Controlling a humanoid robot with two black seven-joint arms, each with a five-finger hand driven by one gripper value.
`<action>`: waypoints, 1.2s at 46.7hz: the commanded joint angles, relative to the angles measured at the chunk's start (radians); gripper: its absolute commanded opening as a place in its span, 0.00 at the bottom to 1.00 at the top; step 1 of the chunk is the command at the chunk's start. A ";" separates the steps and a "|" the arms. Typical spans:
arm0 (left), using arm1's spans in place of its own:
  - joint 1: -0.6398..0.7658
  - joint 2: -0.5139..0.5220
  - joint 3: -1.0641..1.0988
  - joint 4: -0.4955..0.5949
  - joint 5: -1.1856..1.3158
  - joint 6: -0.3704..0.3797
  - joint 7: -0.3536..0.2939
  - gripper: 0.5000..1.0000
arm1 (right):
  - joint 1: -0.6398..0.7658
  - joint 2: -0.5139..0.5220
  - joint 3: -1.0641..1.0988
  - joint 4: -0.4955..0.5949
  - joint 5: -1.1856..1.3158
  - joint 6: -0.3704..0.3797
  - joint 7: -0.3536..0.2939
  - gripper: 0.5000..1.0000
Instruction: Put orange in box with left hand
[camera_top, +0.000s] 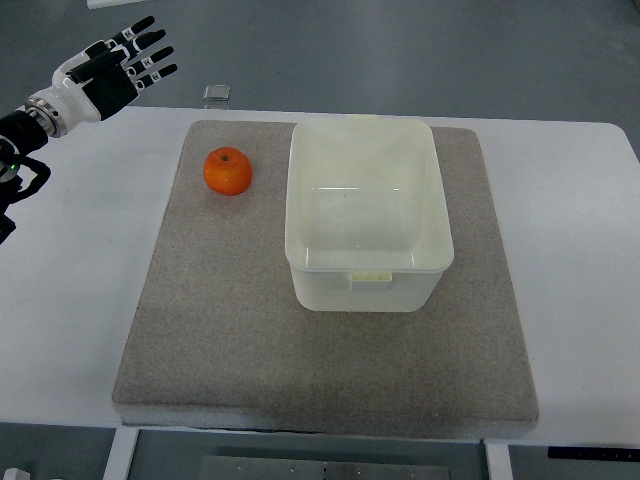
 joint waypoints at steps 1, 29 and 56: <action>0.002 -0.002 -0.001 0.000 0.000 0.000 0.000 1.00 | 0.000 0.000 0.000 0.000 0.000 0.001 0.000 0.86; -0.004 -0.005 -0.001 0.005 0.000 0.000 -0.001 1.00 | 0.000 0.000 0.000 0.000 0.000 -0.001 -0.001 0.86; -0.020 0.006 -0.001 -0.020 0.417 0.000 -0.087 0.99 | 0.000 0.000 0.000 0.000 0.000 0.001 -0.001 0.86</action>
